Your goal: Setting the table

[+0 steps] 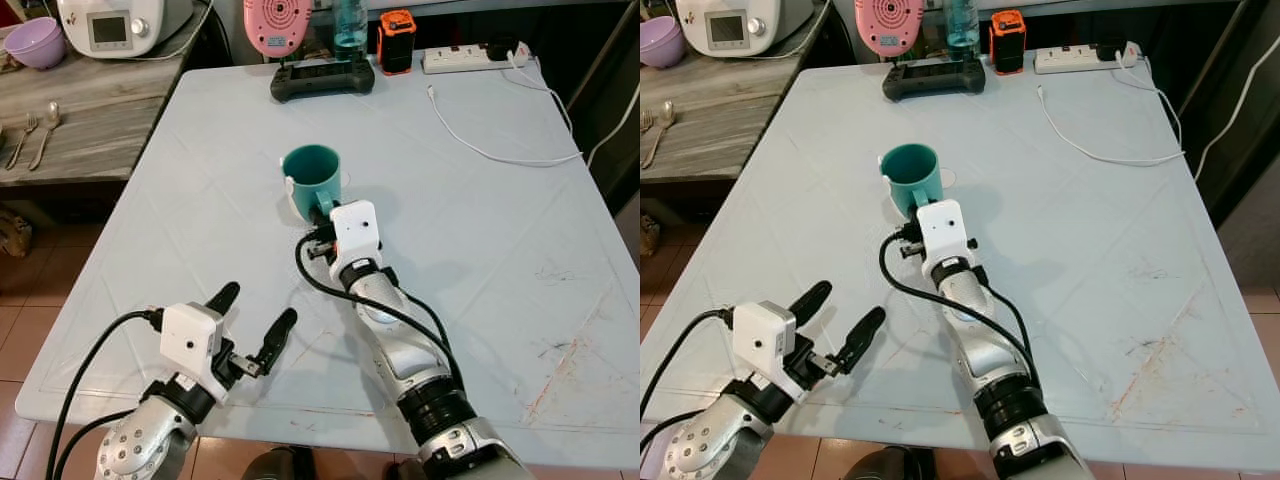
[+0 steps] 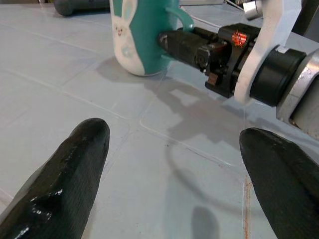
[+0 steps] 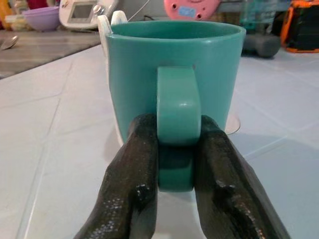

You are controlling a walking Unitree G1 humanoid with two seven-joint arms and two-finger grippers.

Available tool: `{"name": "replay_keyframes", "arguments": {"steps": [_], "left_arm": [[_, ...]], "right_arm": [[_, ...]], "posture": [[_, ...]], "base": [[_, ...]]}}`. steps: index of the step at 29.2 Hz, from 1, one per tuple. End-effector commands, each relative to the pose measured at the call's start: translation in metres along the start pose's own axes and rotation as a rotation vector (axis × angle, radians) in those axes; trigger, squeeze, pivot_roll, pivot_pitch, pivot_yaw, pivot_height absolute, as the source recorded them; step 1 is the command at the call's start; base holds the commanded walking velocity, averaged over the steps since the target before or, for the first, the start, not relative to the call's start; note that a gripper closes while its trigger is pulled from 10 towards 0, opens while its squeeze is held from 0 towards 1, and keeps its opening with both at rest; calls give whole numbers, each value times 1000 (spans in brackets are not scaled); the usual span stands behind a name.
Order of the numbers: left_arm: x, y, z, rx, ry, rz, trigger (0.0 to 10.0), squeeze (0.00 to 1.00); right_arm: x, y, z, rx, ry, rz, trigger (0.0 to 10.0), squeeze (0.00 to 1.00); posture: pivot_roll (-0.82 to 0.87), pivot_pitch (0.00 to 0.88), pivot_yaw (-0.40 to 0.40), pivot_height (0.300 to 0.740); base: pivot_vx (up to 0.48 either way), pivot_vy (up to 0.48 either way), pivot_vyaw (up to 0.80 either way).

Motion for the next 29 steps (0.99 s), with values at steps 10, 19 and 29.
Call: {"name": "replay_keyframes", "arguments": {"steps": [10, 19, 29], "left_arm": [[-2, 1, 0, 19, 8, 9, 10000, 0], [1, 7, 2, 35, -4, 45, 10000, 0], [19, 35, 13, 60, -69, 172, 10000, 0]], "right_arm": [[9, 17, 25, 22, -78, 12, 0, 0], [6, 4, 29, -11, -111, 2, 0, 0], [-23, -61, 5, -81, -65, -91, 4863, 0]], "posture": [[50, 195, 135, 740], [45, 177, 124, 740], [-13, 109, 87, 740]], "base": [[0, 0, 0], [0, 0, 0], [0, 0, 0]]}}
Point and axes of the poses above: a point about 5 cm out from each wrist's last joint towards the gripper, its own x axis pointing out of the wrist towards the gripper, its own z axis along the axis of the wrist's last joint, y = z × x, the point moved 5 cm from there along x, pointing out of the wrist towards the gripper, and after that the axes turned 11 degrees about -x, right-handed, at the moved point
